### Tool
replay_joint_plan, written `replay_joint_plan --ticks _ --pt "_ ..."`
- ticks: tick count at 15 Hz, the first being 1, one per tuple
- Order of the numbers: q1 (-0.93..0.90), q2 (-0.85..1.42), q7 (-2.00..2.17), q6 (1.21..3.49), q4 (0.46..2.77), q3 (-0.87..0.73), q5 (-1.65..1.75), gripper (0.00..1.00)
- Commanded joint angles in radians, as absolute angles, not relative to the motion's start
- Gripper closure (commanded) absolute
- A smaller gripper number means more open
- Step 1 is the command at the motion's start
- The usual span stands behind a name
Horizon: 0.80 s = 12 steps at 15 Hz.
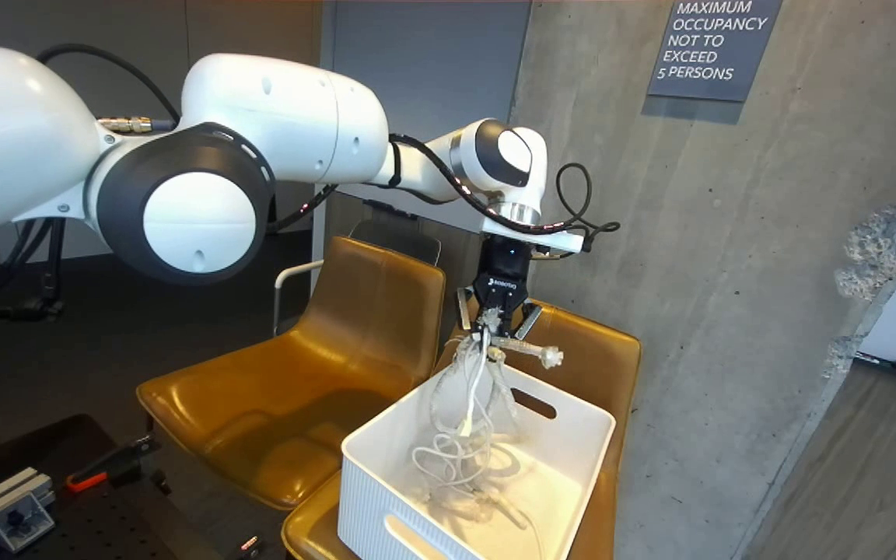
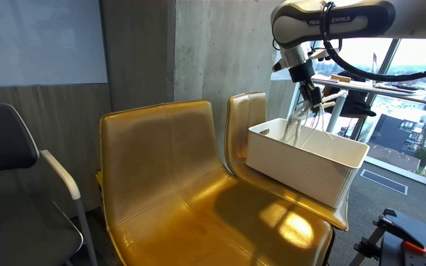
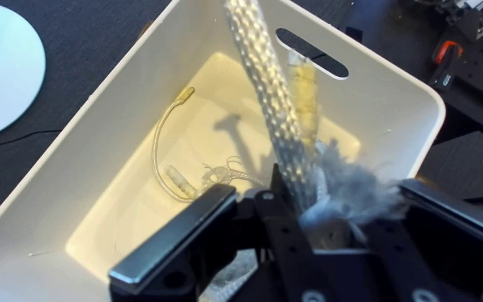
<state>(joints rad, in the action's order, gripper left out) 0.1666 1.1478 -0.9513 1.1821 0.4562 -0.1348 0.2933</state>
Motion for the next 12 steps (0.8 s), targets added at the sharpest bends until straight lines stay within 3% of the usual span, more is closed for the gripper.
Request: replay_joint_plan --ticks 1,12 --pt "0.136 1.124 -1.006 1.109 0.468 -0.168 0.343 0.96" --pt "0.131 1.094 -1.009 0.88 0.477 -0.173 0.363 0.96"
